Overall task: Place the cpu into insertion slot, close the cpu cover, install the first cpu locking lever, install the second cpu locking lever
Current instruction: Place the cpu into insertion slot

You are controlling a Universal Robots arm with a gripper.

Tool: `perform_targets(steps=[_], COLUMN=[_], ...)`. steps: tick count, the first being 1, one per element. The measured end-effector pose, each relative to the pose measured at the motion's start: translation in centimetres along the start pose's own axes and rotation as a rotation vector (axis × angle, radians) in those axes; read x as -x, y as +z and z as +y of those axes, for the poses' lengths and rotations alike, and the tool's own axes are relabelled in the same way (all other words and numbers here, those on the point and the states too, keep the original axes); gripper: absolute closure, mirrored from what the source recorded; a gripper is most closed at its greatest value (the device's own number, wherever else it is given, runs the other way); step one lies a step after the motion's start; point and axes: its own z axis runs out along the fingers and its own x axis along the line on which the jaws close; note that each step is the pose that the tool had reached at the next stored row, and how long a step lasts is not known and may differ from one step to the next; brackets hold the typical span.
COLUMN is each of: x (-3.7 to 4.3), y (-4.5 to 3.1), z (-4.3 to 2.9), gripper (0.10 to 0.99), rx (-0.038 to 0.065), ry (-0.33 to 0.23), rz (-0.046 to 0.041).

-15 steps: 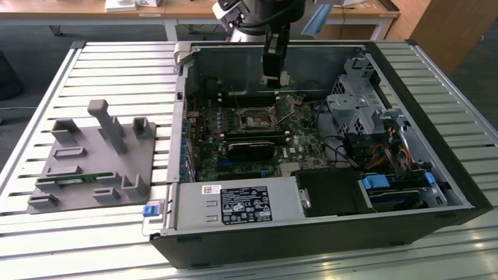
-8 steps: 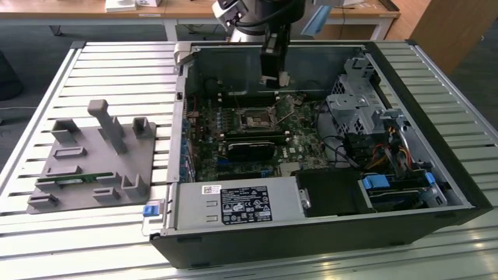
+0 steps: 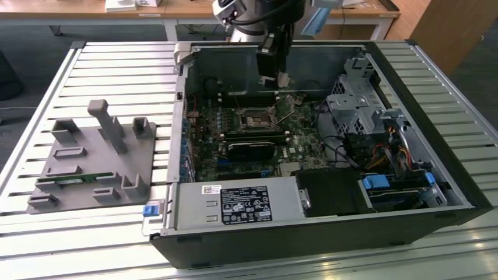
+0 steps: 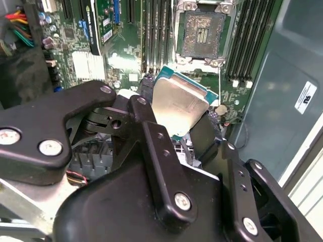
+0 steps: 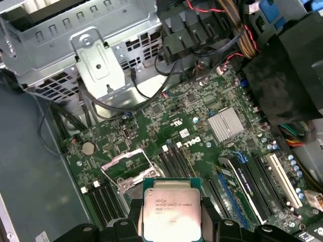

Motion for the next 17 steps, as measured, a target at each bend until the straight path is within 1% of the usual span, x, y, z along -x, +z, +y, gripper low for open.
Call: perform_targets(steps=[3, 4, 17], x=[0.00, 0.00, 0.01], y=[0.01, 0.01, 0.17], z=[-0.01, -0.01, -0.03], gripper=[0.545, 0.545, 0.545], rx=[0.000, 0.000, -0.004], ry=[0.003, -0.004, -0.240], rz=[-0.0004, 0.0001, 0.0209])
